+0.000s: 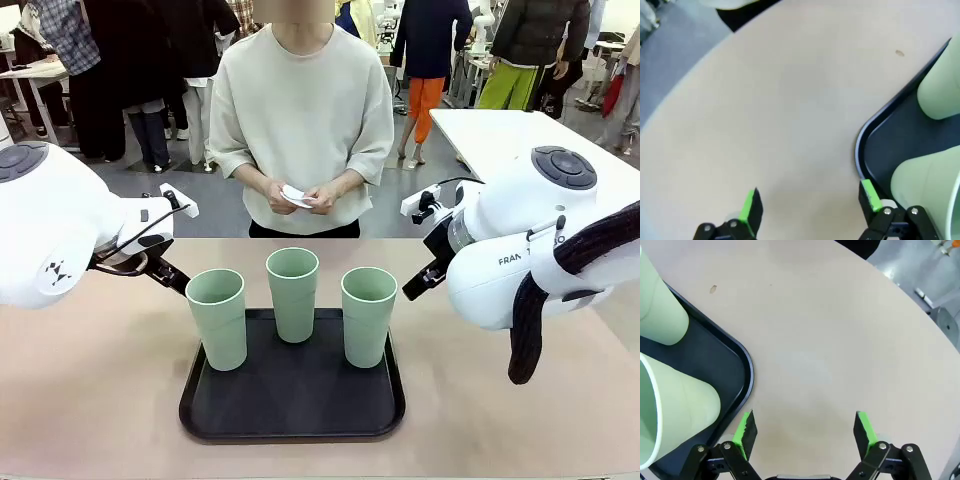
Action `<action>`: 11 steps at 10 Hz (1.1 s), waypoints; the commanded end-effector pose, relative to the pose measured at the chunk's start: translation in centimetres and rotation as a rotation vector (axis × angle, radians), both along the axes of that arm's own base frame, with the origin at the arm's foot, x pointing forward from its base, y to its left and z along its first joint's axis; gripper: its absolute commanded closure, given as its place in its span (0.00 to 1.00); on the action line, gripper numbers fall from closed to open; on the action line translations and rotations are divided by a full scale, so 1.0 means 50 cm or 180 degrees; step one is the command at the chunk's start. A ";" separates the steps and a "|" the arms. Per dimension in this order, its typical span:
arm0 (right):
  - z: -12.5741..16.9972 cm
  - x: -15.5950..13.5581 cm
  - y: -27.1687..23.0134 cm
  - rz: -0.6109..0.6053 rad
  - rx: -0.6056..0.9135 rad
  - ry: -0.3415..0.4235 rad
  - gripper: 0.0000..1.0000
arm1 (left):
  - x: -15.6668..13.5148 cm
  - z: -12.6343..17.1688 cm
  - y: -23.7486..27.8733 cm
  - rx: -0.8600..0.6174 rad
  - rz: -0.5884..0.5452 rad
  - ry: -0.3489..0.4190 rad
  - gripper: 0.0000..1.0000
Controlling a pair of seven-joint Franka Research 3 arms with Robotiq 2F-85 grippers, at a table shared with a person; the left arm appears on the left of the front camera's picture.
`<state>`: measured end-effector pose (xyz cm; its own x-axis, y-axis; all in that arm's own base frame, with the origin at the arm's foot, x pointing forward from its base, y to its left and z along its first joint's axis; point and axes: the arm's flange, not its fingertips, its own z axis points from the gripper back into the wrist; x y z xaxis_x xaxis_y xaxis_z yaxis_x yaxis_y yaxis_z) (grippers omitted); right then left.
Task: Place coasters on the table and set cups on them.
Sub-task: Pick up one Reusable plastic cup and place it on a coaster set by the human.
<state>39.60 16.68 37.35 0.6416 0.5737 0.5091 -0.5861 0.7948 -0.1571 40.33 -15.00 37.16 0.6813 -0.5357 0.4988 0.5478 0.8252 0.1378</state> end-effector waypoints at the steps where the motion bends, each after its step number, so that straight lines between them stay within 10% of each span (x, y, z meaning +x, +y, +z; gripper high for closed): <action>1: 0.000 0.000 0.000 0.0000 0.0000 0.0000 0.00 | 0.000 0.000 0.000 0.0000 -0.0001 0.0000 0.00; 11: 0.000 0.000 0.000 0.0000 0.0000 0.0000 0.00 | 0.000 0.000 0.000 0.0000 -0.0001 0.0000 0.00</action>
